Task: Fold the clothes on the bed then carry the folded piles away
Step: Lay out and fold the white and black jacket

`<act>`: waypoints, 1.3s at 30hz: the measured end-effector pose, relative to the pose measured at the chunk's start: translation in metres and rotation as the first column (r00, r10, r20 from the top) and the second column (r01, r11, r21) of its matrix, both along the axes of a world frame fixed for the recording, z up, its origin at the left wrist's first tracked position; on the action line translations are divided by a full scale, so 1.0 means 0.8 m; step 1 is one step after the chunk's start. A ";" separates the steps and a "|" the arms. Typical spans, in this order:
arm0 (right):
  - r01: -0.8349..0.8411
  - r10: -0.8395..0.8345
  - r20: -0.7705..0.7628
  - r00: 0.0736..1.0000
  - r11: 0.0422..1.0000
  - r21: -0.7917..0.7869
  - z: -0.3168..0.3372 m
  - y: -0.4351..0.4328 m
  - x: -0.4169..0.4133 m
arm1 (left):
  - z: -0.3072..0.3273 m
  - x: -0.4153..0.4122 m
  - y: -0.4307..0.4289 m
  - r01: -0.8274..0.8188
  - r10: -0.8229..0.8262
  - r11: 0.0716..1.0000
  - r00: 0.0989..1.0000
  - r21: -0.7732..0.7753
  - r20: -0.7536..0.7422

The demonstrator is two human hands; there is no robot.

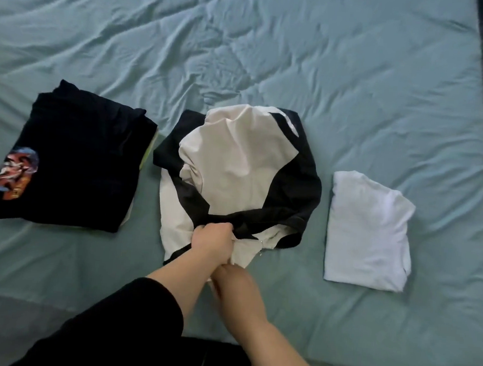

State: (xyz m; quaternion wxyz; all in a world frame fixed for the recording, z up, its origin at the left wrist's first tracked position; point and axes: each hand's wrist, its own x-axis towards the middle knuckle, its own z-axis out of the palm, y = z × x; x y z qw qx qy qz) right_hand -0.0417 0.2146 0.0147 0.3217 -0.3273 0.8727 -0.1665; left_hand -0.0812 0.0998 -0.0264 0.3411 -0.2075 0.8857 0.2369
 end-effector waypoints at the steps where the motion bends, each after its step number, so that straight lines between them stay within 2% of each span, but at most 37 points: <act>1: 0.049 -0.048 0.018 0.999 0.998 -0.028 0.005 0.007 0.002 | 0.003 0.005 -0.003 -0.060 0.061 0.997 0.998 0.057 -0.015; 4: 0.180 -0.175 0.054 0.983 0.977 -0.114 0.027 0.038 0.000 | 0.025 0.024 -0.010 -0.242 0.251 0.908 0.968 0.341 0.017; 6: 0.299 -0.308 -0.028 0.951 0.939 -0.171 0.047 0.065 -0.016 | 0.056 0.040 -0.017 -0.309 0.343 0.858 0.939 0.411 -0.010; 8: 0.382 -0.408 -0.156 0.899 0.908 -0.172 0.064 0.094 -0.040 | 0.088 0.055 -0.026 -0.301 0.379 0.810 0.923 0.504 -0.058; 10: 0.392 -0.396 -0.295 0.869 0.917 -0.076 0.075 0.112 -0.069 | 0.124 0.070 -0.034 -0.271 0.399 0.746 0.913 0.608 -0.082; 13: 0.286 -0.202 -0.396 0.896 0.944 0.166 0.081 0.107 -0.110 | 0.184 0.089 -0.051 -0.236 0.417 0.709 0.900 0.664 -0.125; 15: 0.148 -0.032 -0.376 0.926 0.946 0.287 0.083 0.089 -0.129 | 0.223 0.101 -0.065 -0.264 0.496 0.620 0.862 0.739 -0.108; 18: -0.076 0.199 -0.328 0.923 0.933 0.353 0.081 0.057 -0.142 | 0.270 0.115 -0.086 -0.306 0.621 0.454 0.782 0.837 -0.051; 19: -0.101 0.204 -0.289 0.935 0.937 0.333 0.079 0.046 -0.142 | 0.279 0.119 -0.094 -0.318 0.651 0.415 0.759 0.852 -0.034; 20: -0.073 0.138 -0.220 0.966 0.957 0.282 0.080 0.036 -0.139 | 0.287 0.122 -0.104 -0.340 0.675 0.383 0.738 0.859 -0.008; 21: 0.046 -0.029 -0.091 0.995 0.982 0.184 0.085 0.028 -0.135 | 0.291 0.125 -0.115 -0.362 0.687 0.372 0.727 0.855 0.008; 22: 0.265 -0.270 0.111 0.956 0.963 0.056 0.095 0.021 -0.133 | 0.294 0.129 -0.128 -0.389 0.686 0.399 0.728 0.830 0.011; 23: 0.509 -0.466 0.331 0.820 0.860 -0.049 0.107 0.017 -0.132 | 0.294 0.132 -0.142 -0.429 0.673 0.470 0.740 0.771 0.002; 24: 0.689 -0.571 0.483 0.664 0.718 -0.099 0.120 0.017 -0.135 | 0.290 0.137 -0.157 -0.473 0.647 0.570 0.763 0.672 -0.011; 25: 0.779 -0.608 0.563 0.560 0.617 -0.109 0.132 0.019 -0.140 | 0.284 0.140 -0.171 -0.500 0.614 0.668 0.789 0.551 -0.029; 27: 0.833 -0.629 0.614 0.477 0.547 -0.086 0.153 0.030 -0.148 | 0.271 0.145 -0.193 -0.482 0.529 0.821 0.844 0.308 -0.088; 29: 0.835 -0.603 0.651 0.461 0.543 -0.088 0.171 0.041 -0.152 | 0.260 0.145 -0.206 -0.423 0.439 0.898 0.878 0.119 -0.193; 30: 0.834 -0.576 0.679 0.455 0.542 -0.100 0.178 0.045 -0.154 | 0.257 0.143 -0.208 -0.417 0.426 0.904 0.871 0.090 -0.246; 31: 0.831 -0.554 0.698 0.454 0.546 -0.107 0.185 0.049 -0.156 | 0.256 0.141 -0.208 -0.436 0.457 0.890 0.846 0.137 -0.276; 32: 0.820 -0.541 0.701 0.465 0.562 -0.110 0.194 0.052 -0.157 | 0.257 0.138 -0.203 -0.477 0.534 0.842 0.803 0.253 -0.264; 34: 0.752 -0.532 0.666 0.523 0.656 -0.066 0.208 0.064 -0.160 | 0.263 0.130 -0.191 -0.552 0.667 0.675 0.740 0.489 -0.086; 35: 0.686 -0.522 0.649 0.554 0.728 0.000 0.216 0.073 -0.162 | 0.265 0.126 -0.187 -0.580 0.672 0.606 0.739 0.545 0.040; 36: 0.594 -0.506 0.647 0.570 0.798 0.101 0.224 0.084 -0.163 | 0.267 0.124 -0.186 -0.599 0.633 0.577 0.757 0.555 0.160; 37: 0.473 -0.485 0.663 0.570 0.853 0.218 0.230 0.099 -0.165 | 0.268 0.123 -0.188 -0.603 0.557 0.585 0.785 0.542 0.272; 39: 0.219 -0.453 0.727 0.516 0.890 0.399 0.241 0.132 -0.168 | 0.272 0.122 -0.195 -0.550 0.333 0.671 0.823 0.497 0.461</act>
